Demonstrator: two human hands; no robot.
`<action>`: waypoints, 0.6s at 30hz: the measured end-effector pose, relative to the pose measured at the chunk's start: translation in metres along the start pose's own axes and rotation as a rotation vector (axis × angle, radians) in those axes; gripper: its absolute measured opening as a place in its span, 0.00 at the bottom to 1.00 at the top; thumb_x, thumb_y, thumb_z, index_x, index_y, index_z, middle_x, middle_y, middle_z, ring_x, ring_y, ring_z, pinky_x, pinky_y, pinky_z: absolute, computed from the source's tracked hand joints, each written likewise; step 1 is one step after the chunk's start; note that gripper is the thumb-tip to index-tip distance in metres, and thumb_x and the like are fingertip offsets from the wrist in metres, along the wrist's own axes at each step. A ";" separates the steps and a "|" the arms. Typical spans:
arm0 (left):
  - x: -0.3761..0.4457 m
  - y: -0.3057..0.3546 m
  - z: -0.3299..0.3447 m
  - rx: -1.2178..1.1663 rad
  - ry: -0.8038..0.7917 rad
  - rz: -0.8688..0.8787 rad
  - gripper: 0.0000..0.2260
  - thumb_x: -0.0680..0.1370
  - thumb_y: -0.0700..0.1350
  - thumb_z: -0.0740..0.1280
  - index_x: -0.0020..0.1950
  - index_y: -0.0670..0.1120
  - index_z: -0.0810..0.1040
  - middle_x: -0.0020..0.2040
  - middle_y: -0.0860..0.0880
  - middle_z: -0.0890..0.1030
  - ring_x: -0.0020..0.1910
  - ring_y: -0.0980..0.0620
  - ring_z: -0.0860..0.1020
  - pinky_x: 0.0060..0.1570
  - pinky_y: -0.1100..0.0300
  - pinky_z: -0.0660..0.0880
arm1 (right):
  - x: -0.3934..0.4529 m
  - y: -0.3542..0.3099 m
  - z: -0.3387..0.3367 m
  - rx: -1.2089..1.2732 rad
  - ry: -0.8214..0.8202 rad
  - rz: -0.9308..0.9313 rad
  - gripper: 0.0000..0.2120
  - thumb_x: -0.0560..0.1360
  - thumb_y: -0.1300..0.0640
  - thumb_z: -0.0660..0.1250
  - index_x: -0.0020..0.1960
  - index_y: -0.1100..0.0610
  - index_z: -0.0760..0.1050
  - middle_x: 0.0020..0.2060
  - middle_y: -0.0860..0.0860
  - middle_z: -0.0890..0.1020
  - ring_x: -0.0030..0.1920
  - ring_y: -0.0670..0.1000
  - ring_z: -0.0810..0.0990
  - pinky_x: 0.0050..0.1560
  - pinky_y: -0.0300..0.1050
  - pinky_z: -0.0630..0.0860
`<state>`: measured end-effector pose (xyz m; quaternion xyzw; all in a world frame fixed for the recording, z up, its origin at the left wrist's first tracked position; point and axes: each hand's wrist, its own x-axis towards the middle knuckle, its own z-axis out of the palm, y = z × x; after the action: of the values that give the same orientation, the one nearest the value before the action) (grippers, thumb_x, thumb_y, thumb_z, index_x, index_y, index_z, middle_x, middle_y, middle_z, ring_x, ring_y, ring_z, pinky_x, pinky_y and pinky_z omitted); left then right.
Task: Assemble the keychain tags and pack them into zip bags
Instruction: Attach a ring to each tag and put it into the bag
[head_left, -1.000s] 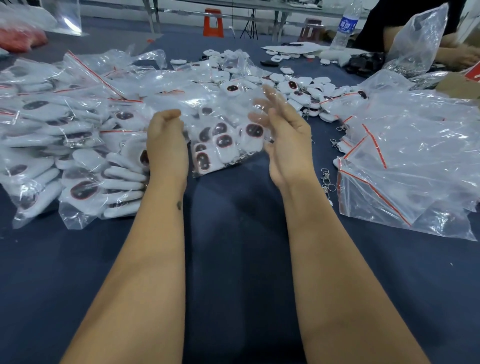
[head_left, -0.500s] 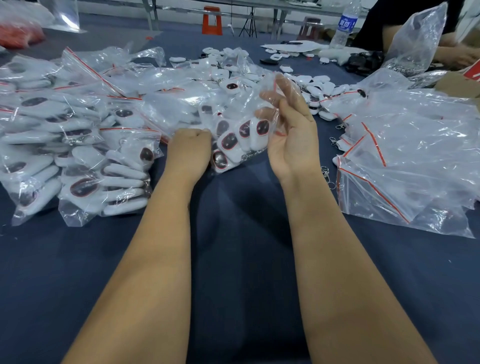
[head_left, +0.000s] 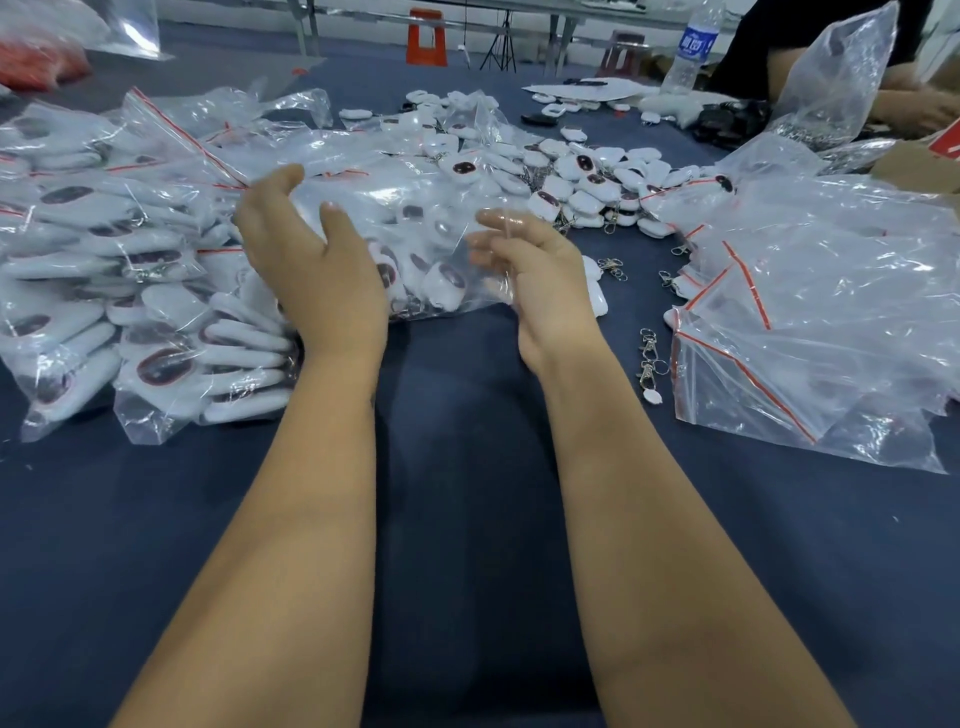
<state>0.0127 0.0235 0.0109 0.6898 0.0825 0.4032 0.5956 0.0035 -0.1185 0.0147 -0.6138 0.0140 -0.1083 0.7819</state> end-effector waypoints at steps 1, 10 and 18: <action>-0.004 0.002 0.002 0.046 -0.014 0.114 0.14 0.77 0.38 0.58 0.61 0.43 0.74 0.60 0.49 0.72 0.60 0.54 0.72 0.60 0.68 0.66 | -0.001 0.000 0.000 -0.063 0.011 -0.017 0.13 0.76 0.71 0.62 0.46 0.57 0.81 0.43 0.52 0.83 0.42 0.47 0.79 0.56 0.43 0.76; -0.058 0.010 0.043 0.123 -0.620 0.076 0.16 0.78 0.44 0.66 0.64 0.48 0.69 0.59 0.49 0.73 0.52 0.53 0.75 0.52 0.58 0.74 | -0.004 -0.005 -0.002 0.048 0.081 0.034 0.09 0.77 0.62 0.62 0.39 0.60 0.77 0.30 0.48 0.78 0.30 0.45 0.78 0.30 0.35 0.73; -0.061 0.011 0.052 0.593 -0.581 0.134 0.13 0.81 0.46 0.60 0.62 0.41 0.71 0.60 0.41 0.75 0.59 0.41 0.73 0.56 0.49 0.69 | 0.000 0.003 -0.012 -0.618 0.331 -0.127 0.14 0.75 0.63 0.60 0.50 0.55 0.83 0.54 0.50 0.81 0.58 0.50 0.76 0.61 0.46 0.71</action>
<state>0.0019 -0.0549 -0.0054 0.9201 -0.0213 0.1886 0.3425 0.0021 -0.1294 0.0092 -0.7950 0.1341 -0.2454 0.5383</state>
